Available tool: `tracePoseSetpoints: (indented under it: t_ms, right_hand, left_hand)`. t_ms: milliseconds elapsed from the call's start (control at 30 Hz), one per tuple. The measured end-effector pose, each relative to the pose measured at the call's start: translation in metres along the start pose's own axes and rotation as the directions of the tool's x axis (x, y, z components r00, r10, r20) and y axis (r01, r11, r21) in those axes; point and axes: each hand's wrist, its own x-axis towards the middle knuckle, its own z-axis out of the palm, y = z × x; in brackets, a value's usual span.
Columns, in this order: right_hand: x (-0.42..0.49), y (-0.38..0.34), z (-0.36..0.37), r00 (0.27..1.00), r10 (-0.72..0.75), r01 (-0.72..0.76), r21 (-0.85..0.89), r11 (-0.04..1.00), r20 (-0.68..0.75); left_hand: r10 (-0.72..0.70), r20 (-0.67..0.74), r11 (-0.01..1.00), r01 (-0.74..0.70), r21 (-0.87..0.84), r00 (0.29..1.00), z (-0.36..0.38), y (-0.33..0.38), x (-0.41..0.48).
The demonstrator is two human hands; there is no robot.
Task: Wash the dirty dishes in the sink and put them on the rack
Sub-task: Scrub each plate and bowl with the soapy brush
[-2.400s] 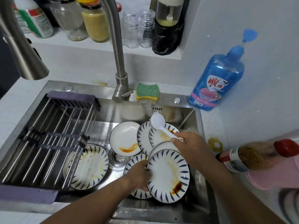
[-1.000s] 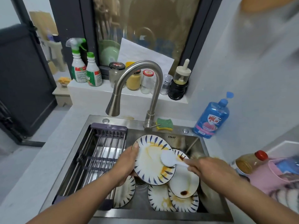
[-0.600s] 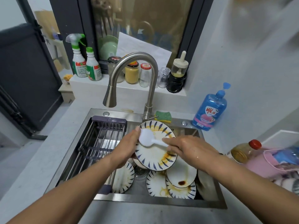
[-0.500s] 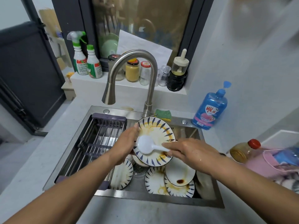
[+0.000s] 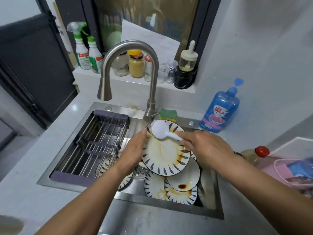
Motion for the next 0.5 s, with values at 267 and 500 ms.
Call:
tracePoseSetpoints:
  t_ms: [267, 500]
  right_hand:
    - [-0.007, -0.021, 0.016, 0.991, -0.072, 0.061, 0.094, 0.994, 0.115]
    - [-0.020, -0.023, 0.002, 0.995, 0.063, -0.063, -0.008, 0.998, 0.080]
  left_hand:
    - [-0.243, -0.105, 0.928, 0.199, -0.316, 0.964, 0.001, -0.013, 0.018]
    - [-0.147, -0.119, 0.935, 0.099, -0.340, 0.982, -0.015, -0.011, 0.014]
